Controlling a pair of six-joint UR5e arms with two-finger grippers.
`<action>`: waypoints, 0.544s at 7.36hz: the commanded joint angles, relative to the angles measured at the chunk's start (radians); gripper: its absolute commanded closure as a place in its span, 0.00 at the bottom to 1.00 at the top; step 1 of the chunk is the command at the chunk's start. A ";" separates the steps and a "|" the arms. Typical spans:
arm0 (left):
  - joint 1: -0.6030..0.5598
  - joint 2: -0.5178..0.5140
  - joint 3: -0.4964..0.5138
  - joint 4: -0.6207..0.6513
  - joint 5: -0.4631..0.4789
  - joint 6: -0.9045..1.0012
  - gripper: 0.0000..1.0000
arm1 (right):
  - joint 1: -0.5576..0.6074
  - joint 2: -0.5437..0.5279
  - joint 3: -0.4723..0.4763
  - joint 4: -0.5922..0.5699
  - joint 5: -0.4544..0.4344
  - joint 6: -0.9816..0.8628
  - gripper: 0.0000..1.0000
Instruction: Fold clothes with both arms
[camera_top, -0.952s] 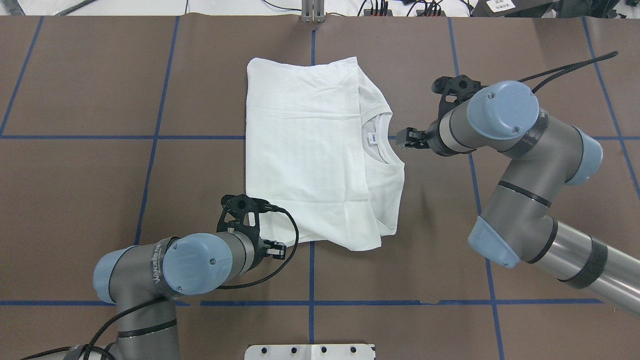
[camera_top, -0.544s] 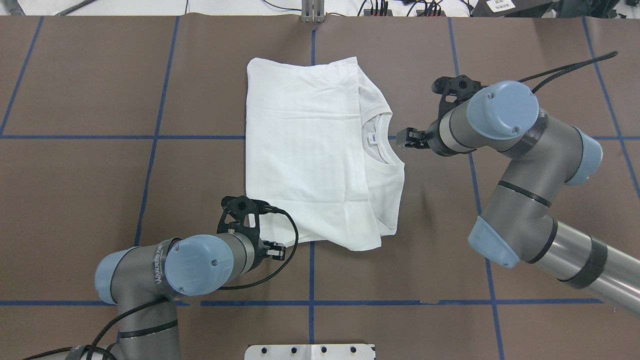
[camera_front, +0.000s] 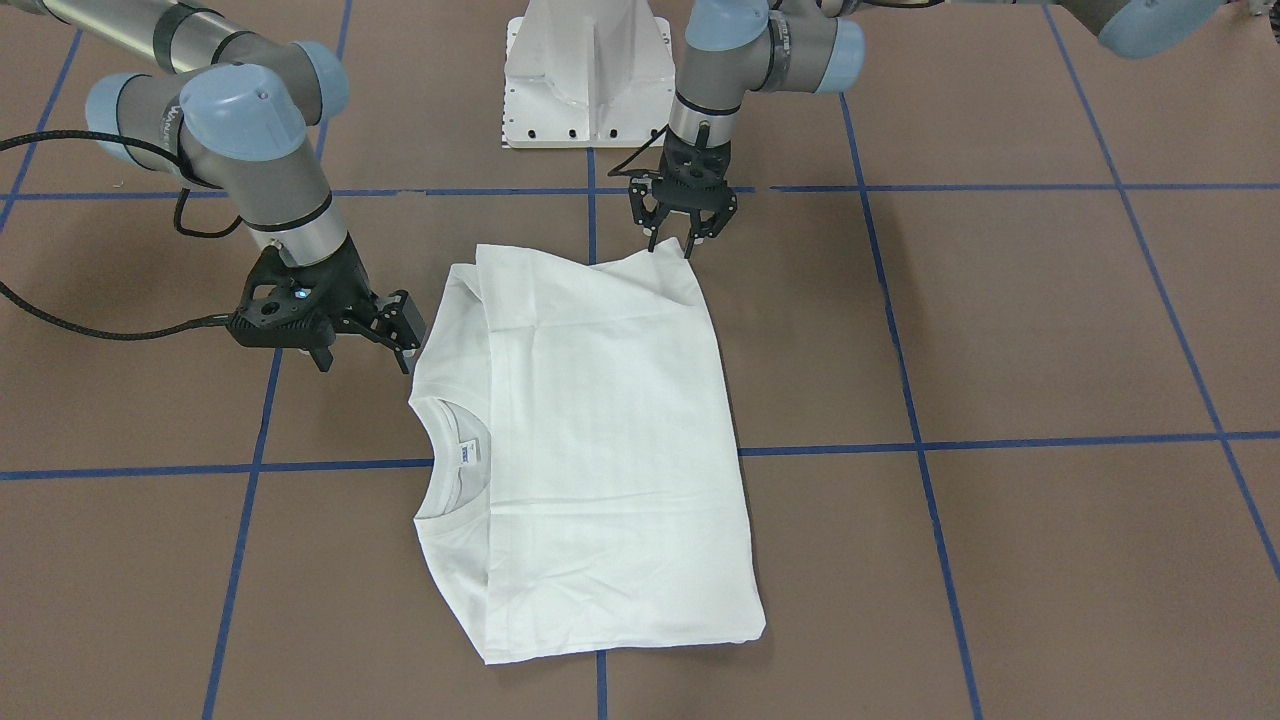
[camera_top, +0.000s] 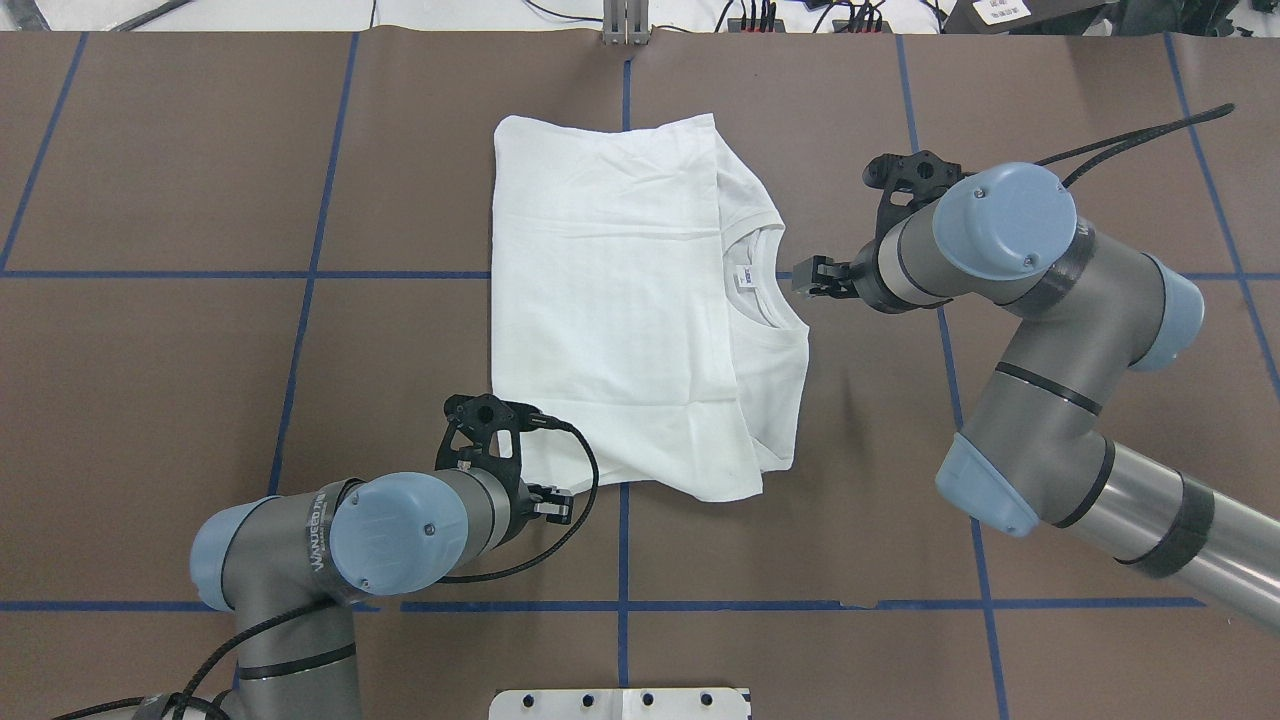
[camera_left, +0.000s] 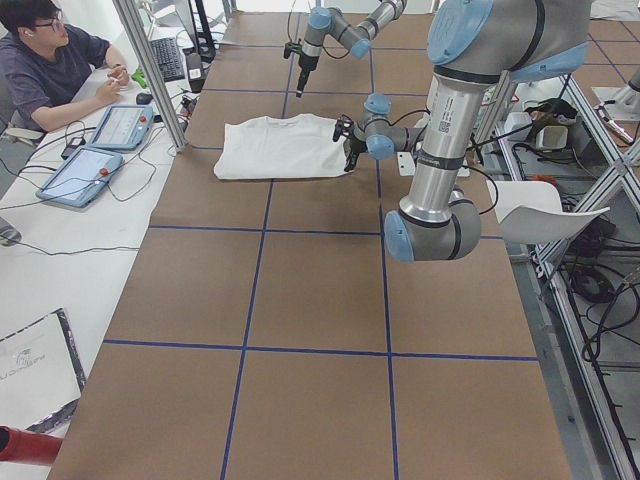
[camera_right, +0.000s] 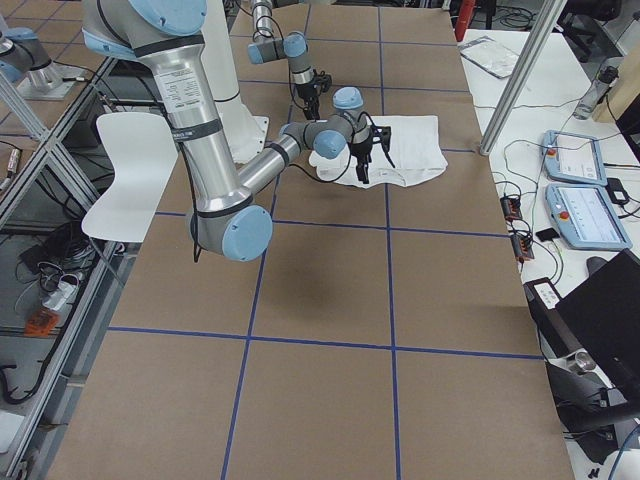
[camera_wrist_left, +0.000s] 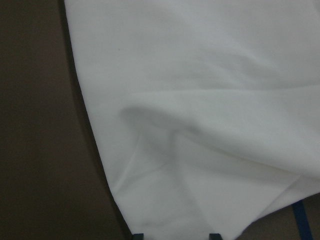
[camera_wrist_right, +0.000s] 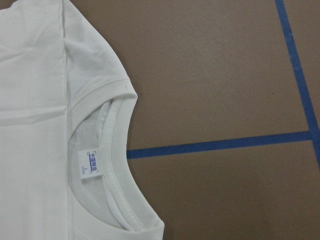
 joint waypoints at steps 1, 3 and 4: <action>0.001 -0.001 0.001 -0.001 0.000 0.000 0.48 | 0.000 0.000 0.000 0.000 0.000 0.001 0.00; 0.007 0.001 0.002 0.000 0.000 0.000 0.46 | 0.000 0.000 -0.001 0.000 0.000 0.001 0.00; 0.010 0.001 0.002 0.000 0.002 0.000 0.45 | 0.000 0.000 -0.001 0.000 0.000 0.001 0.00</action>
